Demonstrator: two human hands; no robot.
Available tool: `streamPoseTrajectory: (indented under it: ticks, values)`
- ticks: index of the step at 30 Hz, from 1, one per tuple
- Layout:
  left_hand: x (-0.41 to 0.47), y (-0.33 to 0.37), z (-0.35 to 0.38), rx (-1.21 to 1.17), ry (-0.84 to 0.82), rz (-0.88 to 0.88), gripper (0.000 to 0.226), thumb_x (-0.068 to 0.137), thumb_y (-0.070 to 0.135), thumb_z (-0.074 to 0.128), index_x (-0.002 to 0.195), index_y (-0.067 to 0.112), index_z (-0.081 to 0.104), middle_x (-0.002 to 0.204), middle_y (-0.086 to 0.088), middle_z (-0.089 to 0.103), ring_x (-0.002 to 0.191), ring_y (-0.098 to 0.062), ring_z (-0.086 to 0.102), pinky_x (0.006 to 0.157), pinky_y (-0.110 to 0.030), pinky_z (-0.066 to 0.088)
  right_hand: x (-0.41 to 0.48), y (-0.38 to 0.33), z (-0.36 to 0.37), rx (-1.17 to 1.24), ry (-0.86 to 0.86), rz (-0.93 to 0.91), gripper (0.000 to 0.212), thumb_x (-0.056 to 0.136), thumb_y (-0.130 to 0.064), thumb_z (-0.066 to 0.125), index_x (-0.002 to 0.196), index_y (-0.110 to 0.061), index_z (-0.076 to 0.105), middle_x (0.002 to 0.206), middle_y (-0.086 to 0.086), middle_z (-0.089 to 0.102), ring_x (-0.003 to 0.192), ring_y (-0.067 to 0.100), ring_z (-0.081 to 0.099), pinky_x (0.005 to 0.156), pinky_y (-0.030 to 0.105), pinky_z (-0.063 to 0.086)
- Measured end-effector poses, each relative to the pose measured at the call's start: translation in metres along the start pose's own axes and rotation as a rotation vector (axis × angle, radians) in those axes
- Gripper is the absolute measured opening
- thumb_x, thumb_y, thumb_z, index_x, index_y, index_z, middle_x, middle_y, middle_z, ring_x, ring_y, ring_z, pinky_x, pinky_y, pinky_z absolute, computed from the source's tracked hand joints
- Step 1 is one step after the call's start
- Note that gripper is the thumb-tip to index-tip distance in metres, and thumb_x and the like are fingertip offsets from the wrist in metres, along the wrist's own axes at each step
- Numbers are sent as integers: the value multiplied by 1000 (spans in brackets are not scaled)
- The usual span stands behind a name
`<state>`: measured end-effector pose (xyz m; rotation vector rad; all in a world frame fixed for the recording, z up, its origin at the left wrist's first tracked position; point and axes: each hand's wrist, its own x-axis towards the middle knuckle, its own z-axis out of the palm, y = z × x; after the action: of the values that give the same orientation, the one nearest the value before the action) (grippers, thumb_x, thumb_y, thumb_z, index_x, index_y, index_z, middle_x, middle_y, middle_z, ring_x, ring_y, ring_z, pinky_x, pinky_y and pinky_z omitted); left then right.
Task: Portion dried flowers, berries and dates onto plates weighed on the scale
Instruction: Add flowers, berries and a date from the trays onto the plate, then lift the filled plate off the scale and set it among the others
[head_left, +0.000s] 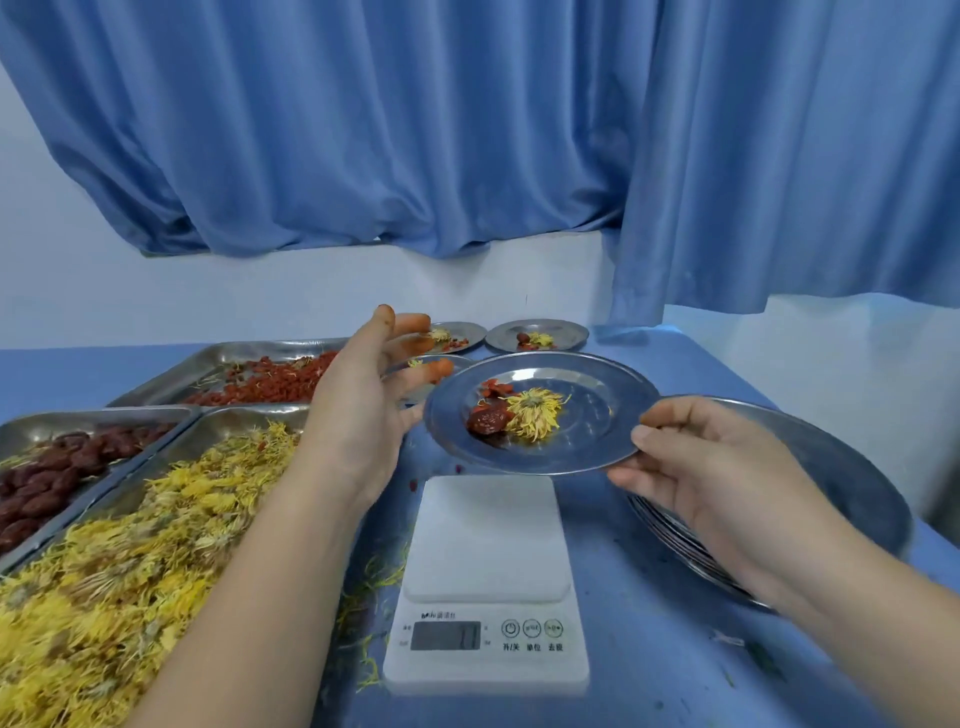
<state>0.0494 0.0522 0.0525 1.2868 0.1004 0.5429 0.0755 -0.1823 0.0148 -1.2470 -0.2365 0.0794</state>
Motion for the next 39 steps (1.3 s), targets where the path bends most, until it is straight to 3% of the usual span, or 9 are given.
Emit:
streamPoseTrajectory:
  ticks: [6,9,14,17,21,26,29,33,39]
  values:
    - [21,10,54,-35,-79,-16,39,102,44,37,97,20,67,102,-2,65,87,-18,68,77,-37,49,42,-47,-46,28,19,43,18,88,12,50,81,-3,54,72,13,63,61,20,64,56,22,56]
    - [33,9,68,-86,-94,-74,38,101,45,37,93,22,67,94,1,67,86,-18,69,74,-37,46,60,-56,-72,34,87,58,21,89,15,47,78,-2,52,70,14,64,56,17,66,52,21,55]
    - [43,2,75,-362,-213,-182,38,97,44,42,97,15,66,92,-6,71,102,-33,70,92,-50,49,98,-54,-120,2,216,103,25,90,16,44,75,-3,50,64,14,66,54,19,69,48,22,55]
    - [47,1,78,-498,-286,-216,37,96,44,44,101,14,66,99,-10,73,104,-36,69,91,-52,49,126,-46,-146,-76,307,101,26,92,15,43,76,-5,48,77,17,61,56,20,69,49,24,56]
    - [48,-3,84,-608,-342,-238,38,95,45,44,104,14,66,110,-12,72,106,-38,67,89,-51,48,162,-31,-173,-119,430,130,27,91,16,41,77,-6,49,92,19,58,76,30,64,51,27,58]
    - [47,-18,96,-649,-407,-313,42,95,47,44,111,15,67,119,-14,69,108,-38,66,88,-49,48,198,-19,-184,-98,502,220,19,92,15,38,90,1,51,92,18,60,76,28,62,42,25,55]
    - [48,-24,96,-675,-447,-319,46,94,48,46,101,14,76,121,-14,68,110,-39,65,91,-50,47,219,-11,-179,-122,523,249,18,91,15,37,90,2,49,88,19,58,75,29,60,39,25,53]
    - [51,-22,91,-707,-500,-284,48,93,50,45,99,17,78,123,-13,67,112,-38,64,88,-50,53,241,2,-170,-180,535,284,23,92,15,38,108,5,51,103,21,57,82,29,59,44,26,56]
    - [59,-20,85,-730,-526,-267,49,92,54,45,99,18,78,124,-11,67,114,-36,64,82,-49,54,266,8,-160,-270,516,313,31,91,18,38,119,9,49,104,20,56,70,29,58,45,27,56]
